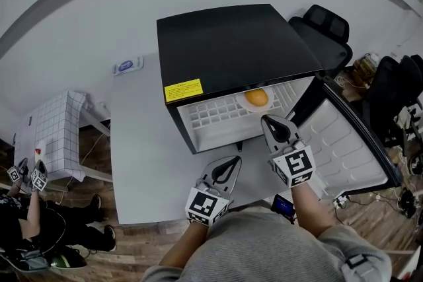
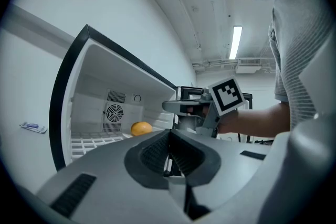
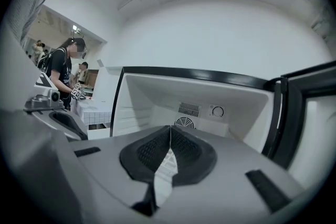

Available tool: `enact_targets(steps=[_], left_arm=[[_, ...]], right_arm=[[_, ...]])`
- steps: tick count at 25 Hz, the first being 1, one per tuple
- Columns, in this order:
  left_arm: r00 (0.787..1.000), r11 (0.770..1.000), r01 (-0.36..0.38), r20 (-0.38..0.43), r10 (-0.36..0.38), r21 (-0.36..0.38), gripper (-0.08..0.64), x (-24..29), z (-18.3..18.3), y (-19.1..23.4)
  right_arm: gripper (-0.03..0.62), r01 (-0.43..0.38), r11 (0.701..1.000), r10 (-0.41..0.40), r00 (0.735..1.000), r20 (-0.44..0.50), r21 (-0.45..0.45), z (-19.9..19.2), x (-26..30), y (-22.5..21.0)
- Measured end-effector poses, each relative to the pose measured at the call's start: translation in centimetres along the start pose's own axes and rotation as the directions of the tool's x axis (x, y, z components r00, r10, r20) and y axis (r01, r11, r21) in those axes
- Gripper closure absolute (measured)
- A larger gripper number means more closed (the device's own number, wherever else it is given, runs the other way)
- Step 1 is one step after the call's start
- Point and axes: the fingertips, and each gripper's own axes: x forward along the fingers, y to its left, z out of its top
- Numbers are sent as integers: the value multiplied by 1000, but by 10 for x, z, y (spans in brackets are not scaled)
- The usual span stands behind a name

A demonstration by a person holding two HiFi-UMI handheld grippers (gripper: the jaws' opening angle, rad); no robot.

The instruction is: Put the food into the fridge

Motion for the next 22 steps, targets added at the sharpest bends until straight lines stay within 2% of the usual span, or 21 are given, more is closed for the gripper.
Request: enact_targets(steps=[10,18,22], left_arm=[[1000,1000,7,5,-7,20,549,5,6,-2],[1000,999,12,3,-12,31,549,5,9,-7],[1000,999,12,5,-12,35,549,5,10,-9]], right_arm=[[578,-19,998,19,1000,14,51,-10,-27,20],[578,-76,992,62,989,131,105,8,-54,36],[578,-105,986,85,984,158,128,10,-62,44]])
